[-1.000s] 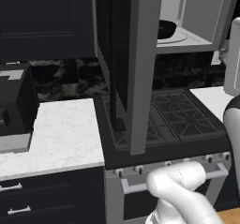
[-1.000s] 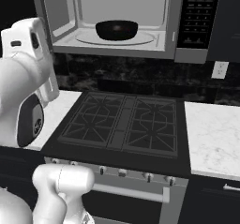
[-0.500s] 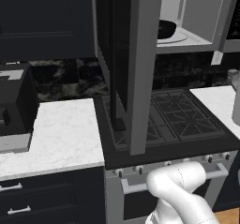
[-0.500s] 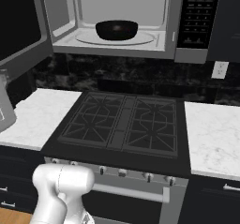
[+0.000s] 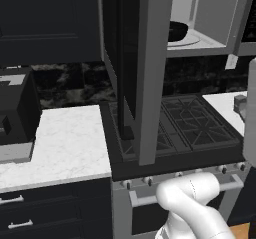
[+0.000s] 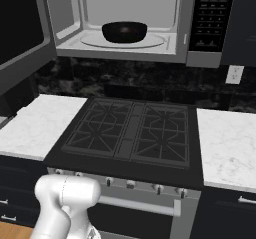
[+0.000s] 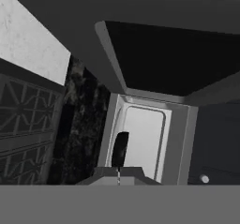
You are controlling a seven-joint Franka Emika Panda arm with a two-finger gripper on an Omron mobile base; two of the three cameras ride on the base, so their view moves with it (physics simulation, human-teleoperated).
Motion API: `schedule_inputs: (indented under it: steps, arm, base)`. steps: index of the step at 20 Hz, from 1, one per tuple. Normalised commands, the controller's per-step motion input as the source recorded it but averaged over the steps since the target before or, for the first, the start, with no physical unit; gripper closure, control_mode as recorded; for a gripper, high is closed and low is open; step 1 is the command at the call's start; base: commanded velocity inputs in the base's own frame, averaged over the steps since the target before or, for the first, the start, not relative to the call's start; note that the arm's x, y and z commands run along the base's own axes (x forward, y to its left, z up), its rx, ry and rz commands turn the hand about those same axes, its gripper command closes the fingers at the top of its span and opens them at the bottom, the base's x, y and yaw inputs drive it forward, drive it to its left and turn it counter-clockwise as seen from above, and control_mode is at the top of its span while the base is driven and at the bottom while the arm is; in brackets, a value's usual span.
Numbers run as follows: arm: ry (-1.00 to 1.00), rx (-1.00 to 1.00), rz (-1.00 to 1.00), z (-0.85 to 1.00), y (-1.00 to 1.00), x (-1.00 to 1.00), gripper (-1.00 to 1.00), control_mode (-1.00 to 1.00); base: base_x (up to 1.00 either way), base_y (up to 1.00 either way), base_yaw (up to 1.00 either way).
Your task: Open the microwave, place the bowl with waffle inside the microwave, then close the microwave door and turn it on.
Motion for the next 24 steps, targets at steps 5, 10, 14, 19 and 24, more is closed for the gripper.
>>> schedule_inputs:
  steps: [5,10,14,19,24]
  arm:
    - [-0.01,-0.09,-0.01,-0.13,0.48,-0.32,1.0,-1.0]
    - [-0.04,-0.12,0.0,-0.16,0.52,-0.42,1.0,-1.0]
    - [-0.01,-0.11,-0.01,-0.14,0.51,-0.34,1.0,-1.0]
    - [0.0,-0.13,-0.04,-0.22,0.67,-0.02,1.0,-1.0]
    - [0.01,-0.13,-0.12,-0.35,0.8,0.5,1.0,-1.0]
  base:
    - [0.0,0.0,0.0]
    - [0.0,0.0,0.0]
    - [0.0,0.0,0.0]
    - [0.0,0.0,0.0]
    - [0.0,0.0,0.0]
